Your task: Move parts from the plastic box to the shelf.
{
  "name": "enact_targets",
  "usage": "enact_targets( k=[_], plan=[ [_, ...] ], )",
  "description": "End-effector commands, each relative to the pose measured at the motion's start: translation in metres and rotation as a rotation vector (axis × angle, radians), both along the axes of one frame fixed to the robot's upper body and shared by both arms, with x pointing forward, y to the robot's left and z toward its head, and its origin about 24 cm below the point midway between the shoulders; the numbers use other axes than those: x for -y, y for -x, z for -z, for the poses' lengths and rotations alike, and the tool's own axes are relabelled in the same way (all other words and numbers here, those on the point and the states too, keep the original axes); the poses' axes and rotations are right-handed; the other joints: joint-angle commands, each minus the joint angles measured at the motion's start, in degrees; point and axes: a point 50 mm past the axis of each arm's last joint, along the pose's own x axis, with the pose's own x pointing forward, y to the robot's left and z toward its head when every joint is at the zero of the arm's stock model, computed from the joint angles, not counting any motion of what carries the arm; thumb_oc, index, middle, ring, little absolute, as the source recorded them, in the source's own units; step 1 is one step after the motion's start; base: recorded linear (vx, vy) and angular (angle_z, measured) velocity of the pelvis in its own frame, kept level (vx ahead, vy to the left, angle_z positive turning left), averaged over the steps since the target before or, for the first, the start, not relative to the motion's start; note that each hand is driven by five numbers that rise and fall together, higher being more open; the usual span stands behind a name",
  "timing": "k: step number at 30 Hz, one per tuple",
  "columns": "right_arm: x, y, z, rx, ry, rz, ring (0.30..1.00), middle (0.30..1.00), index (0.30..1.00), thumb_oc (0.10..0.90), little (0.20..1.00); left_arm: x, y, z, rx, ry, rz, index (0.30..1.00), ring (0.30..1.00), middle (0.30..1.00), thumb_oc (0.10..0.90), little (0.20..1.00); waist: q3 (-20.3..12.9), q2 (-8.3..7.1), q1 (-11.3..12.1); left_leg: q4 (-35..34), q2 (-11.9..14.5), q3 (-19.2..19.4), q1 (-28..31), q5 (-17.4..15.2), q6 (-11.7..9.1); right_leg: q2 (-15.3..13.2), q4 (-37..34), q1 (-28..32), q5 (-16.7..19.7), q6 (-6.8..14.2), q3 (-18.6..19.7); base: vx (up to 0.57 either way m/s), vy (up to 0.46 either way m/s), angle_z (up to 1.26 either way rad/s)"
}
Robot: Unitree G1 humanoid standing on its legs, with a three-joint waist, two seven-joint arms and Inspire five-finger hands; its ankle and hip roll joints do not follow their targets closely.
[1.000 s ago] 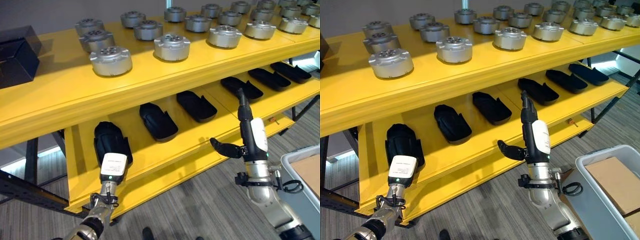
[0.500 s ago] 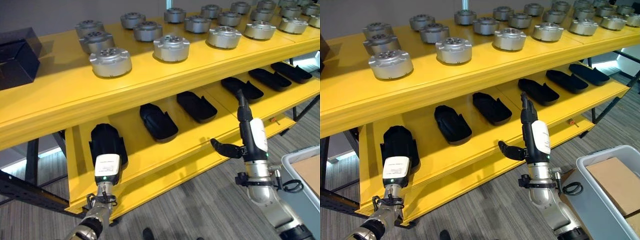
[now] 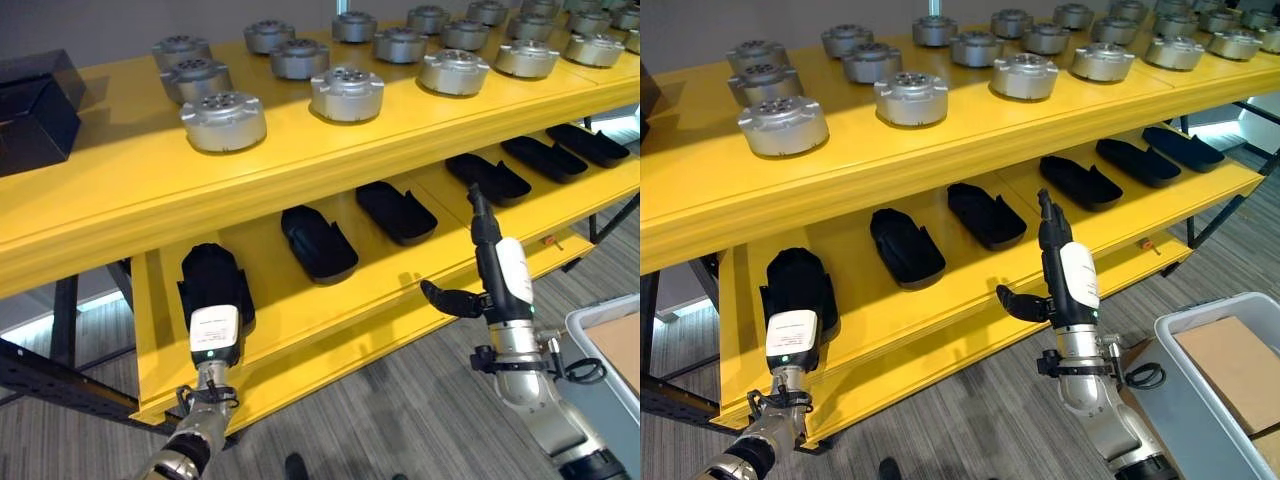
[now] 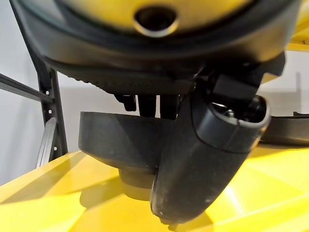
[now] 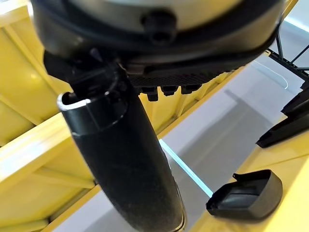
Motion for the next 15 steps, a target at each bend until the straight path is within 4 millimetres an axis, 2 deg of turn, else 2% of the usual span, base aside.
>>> enact_targets(
  k=[1,15],
  plan=[
    [-0.012,-0.010,-0.055,0.264,-0.002,-0.087,1.000,1.000,1.000,0.900,1.000,-0.006,-0.019,-0.020,0.081,-0.099,0.041,1.000,1.000,1.000,0.900,1.000,-1.3,-0.69,1.3,2.3,2.7,0.5,5.3,-9.2,-1.1,-0.3,7.3,-6.7,-1.5,0.6,-0.2,0.00,0.000,0.00],
    [-0.014,-0.009,-0.051,0.251,-0.004,-0.083,1.000,1.000,1.000,0.900,1.000,-0.006,-0.030,-0.046,0.263,-0.097,0.049,1.000,1.000,1.000,0.900,1.000,-1.4,-0.67,1.5,2.1,2.7,0.2,5.9,-9.4,-1.2,-0.4,7.4,-6.4,-1.6,0.5,-0.4,0.00,0.000,0.00]
  ],
)
